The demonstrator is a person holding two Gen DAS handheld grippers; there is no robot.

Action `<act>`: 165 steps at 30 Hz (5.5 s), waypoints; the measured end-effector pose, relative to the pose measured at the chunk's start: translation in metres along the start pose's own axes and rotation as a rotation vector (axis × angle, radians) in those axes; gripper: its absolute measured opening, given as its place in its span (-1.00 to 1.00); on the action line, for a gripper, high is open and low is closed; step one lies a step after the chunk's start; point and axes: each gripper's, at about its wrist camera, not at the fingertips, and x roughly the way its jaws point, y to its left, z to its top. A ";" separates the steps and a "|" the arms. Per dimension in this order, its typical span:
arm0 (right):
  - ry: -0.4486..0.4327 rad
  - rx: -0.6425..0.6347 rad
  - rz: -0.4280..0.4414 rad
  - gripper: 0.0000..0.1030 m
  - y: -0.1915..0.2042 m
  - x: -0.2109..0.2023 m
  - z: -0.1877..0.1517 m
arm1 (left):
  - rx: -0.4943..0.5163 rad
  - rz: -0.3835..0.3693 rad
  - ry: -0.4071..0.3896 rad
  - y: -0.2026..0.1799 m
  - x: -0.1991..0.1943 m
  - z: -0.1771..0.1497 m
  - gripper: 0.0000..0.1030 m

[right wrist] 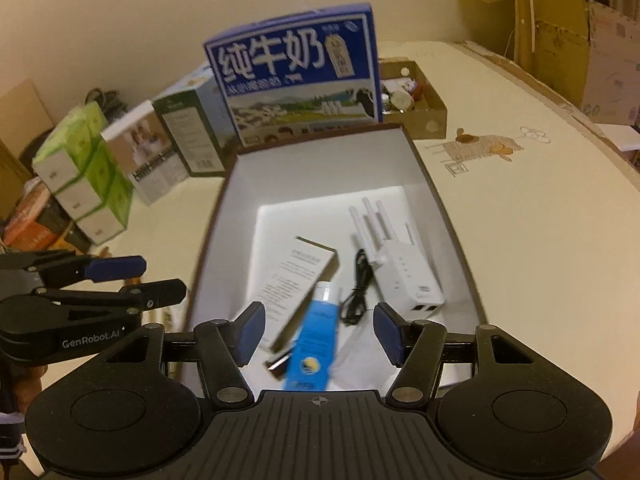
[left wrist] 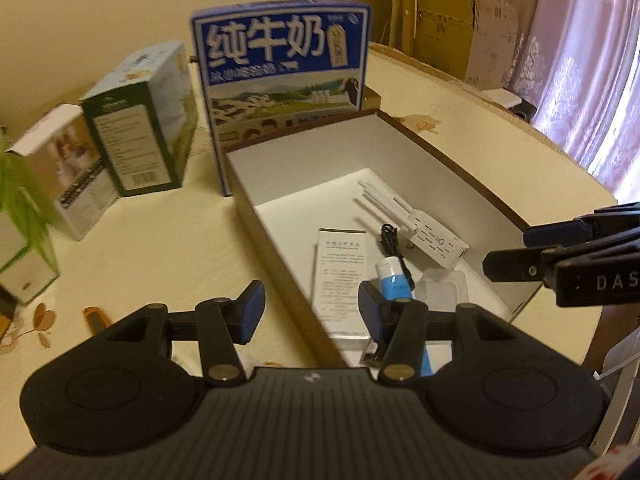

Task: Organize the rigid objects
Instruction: 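Withdraw both tools from the shoebox back over the table, then grasp the long white printed box with right tool while left tool approaches the white plastic holder, then lift the white printed box with right tool, then grasp the white plastic holder with left tool while right tool holds the white box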

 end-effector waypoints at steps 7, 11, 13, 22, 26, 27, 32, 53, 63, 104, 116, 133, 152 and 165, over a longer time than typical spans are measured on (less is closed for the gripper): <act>-0.036 -0.016 0.031 0.11 0.043 -0.019 -0.018 | -0.056 0.033 -0.041 0.038 -0.050 -0.022 -0.08; -0.034 -0.037 0.067 0.11 0.067 -0.022 -0.030 | -0.086 0.061 -0.053 0.059 -0.072 -0.038 -0.08; -0.028 -0.049 0.087 0.11 0.079 -0.022 -0.036 | -0.100 0.074 -0.058 0.069 -0.083 -0.047 -0.08; -0.005 -0.122 0.149 0.11 0.126 -0.019 -0.060 | -0.159 0.117 -0.060 0.096 -0.115 -0.086 -0.08; 0.014 -0.145 0.172 0.11 0.140 -0.015 -0.072 | -0.187 0.131 -0.048 0.103 -0.121 -0.102 -0.08; 0.019 -0.149 0.175 0.11 0.143 -0.013 -0.075 | -0.192 0.134 -0.042 0.105 -0.122 -0.106 -0.08; 0.044 -0.183 0.193 0.11 0.161 -0.005 -0.090 | -0.213 0.137 -0.016 0.109 -0.123 -0.123 -0.08; 0.000 -0.213 0.152 0.11 0.176 0.026 -0.122 | -0.271 0.120 0.049 0.118 -0.103 -0.164 -0.08; 0.000 -0.245 0.103 0.10 0.181 0.055 -0.128 | -0.287 0.119 0.073 0.126 -0.079 -0.172 -0.08; -0.027 -0.233 -0.169 -0.56 0.170 0.163 -0.115 | -0.178 -0.038 0.033 0.134 0.042 -0.147 -0.23; -0.023 -0.197 -0.146 -0.56 0.164 0.166 -0.123 | -0.198 -0.098 0.059 0.129 0.074 -0.127 -0.23; -0.008 -0.134 -0.071 -0.57 0.155 0.155 -0.124 | -0.193 -0.014 0.109 0.126 0.074 -0.134 -0.49; 0.075 -0.193 0.011 -0.57 0.178 0.096 -0.182 | -0.220 0.089 0.160 0.133 -0.040 -0.246 -0.49; 0.127 -0.201 0.040 0.11 0.182 0.085 -0.194 | -0.214 0.106 0.132 0.129 -0.065 -0.247 -0.16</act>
